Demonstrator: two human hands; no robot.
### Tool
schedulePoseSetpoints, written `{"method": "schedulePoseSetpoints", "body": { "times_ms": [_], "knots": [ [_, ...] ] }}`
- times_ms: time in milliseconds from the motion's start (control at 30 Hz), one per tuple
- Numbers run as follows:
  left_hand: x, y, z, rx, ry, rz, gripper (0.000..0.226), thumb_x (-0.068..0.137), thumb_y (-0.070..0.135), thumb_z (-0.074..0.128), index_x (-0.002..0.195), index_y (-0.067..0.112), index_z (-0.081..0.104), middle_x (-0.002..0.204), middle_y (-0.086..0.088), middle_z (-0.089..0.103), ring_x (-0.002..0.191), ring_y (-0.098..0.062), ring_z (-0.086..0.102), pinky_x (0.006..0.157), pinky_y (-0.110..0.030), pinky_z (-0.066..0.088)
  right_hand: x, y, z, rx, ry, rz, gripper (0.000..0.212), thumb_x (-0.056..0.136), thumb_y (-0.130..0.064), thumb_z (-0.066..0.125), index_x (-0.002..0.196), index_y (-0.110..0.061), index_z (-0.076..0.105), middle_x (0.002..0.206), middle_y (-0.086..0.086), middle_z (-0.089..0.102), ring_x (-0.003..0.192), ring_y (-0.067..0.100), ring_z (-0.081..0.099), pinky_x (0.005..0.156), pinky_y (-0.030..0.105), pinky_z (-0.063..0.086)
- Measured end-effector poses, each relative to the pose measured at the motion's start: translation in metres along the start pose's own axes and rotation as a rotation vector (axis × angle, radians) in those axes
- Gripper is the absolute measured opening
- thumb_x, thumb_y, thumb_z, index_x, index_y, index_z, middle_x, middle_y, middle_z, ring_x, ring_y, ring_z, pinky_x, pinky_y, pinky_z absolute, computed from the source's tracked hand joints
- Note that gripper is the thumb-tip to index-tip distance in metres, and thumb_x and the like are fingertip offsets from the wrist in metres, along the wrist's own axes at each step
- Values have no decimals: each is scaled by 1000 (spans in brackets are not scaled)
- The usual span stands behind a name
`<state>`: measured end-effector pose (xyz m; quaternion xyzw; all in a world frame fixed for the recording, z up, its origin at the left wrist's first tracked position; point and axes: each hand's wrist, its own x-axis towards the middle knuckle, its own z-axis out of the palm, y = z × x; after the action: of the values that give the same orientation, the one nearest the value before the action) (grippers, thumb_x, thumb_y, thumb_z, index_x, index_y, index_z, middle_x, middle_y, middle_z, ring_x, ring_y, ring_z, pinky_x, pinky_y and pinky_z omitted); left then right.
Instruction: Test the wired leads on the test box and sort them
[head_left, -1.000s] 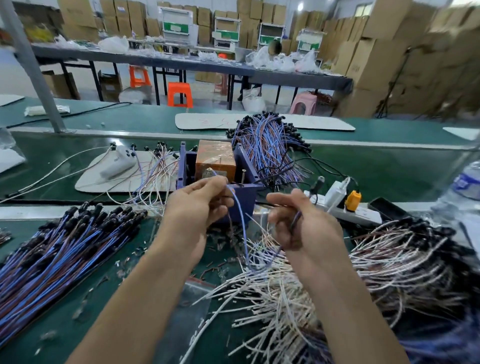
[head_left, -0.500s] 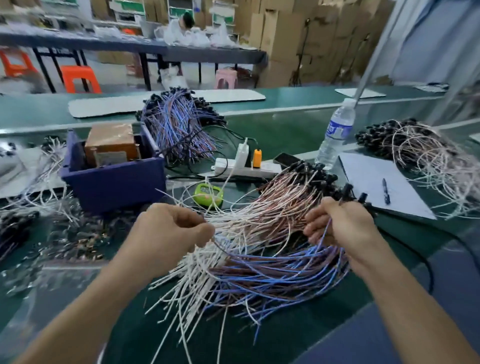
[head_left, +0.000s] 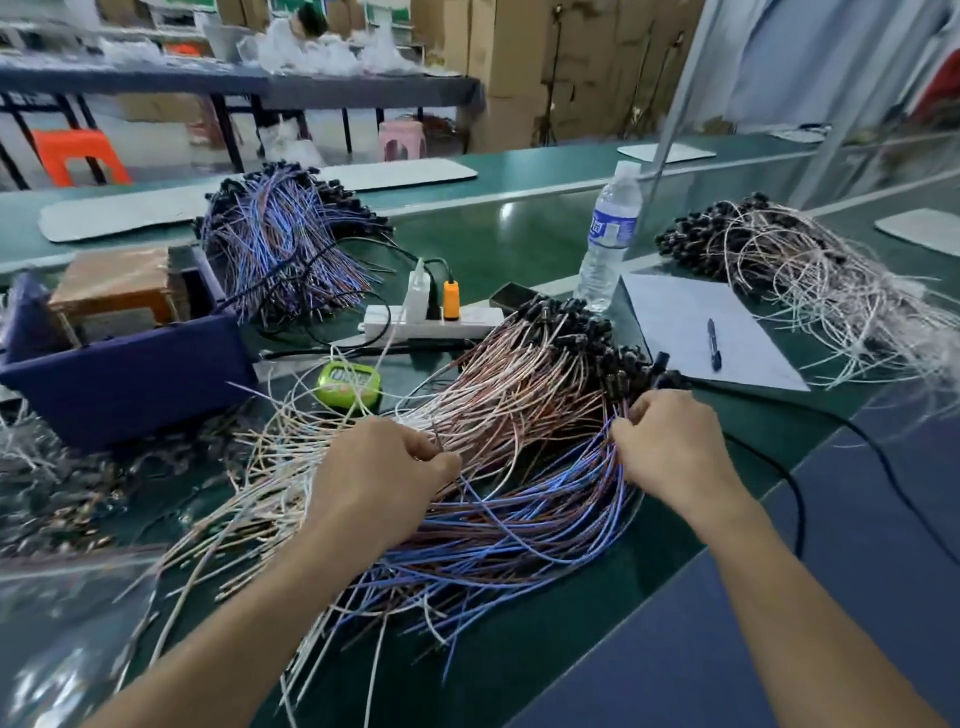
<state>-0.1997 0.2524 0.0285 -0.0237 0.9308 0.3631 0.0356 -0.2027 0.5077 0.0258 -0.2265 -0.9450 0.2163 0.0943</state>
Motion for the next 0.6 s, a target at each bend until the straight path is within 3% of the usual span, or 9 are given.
{"method": "schedulePoseSetpoints", "body": {
  "times_ms": [133,267,400,500,600],
  "knots": [
    [-1,-2,-2,154,21,6,39,84,60,75,58,32,71,40,14,57,38,-6,50,44,-20,31,-3,6,8,41,132,52,9,87,-16,61,81,-13,56,69,5,58,62,17,51,56,37,41],
    [-3,-10,-3,215,-21,39,46,82,67,73,51,33,68,39,10,55,36,-5,47,46,-21,32,-7,8,14,80,178,78,20,94,-27,63,93,-18,45,69,1,52,59,16,44,61,36,35],
    [-5,-16,-8,-23,-252,102,34,79,59,79,59,31,75,40,6,46,37,-10,36,46,-21,33,-22,-3,11,11,323,33,35,94,-37,64,74,-21,40,57,-1,50,51,17,41,57,35,31],
    [-6,-16,-9,-115,-277,155,27,79,52,81,65,29,79,41,7,44,38,-9,33,40,-19,30,-39,-25,16,145,276,-62,33,93,-23,64,69,-20,42,55,-3,52,51,12,45,51,31,28],
    [-3,-17,-10,-220,-184,145,29,81,47,81,64,24,77,43,5,50,38,-10,37,39,-19,32,-59,-60,32,260,140,-190,32,91,-18,67,68,-22,45,57,-7,55,52,7,51,45,20,30]
  ]
}}
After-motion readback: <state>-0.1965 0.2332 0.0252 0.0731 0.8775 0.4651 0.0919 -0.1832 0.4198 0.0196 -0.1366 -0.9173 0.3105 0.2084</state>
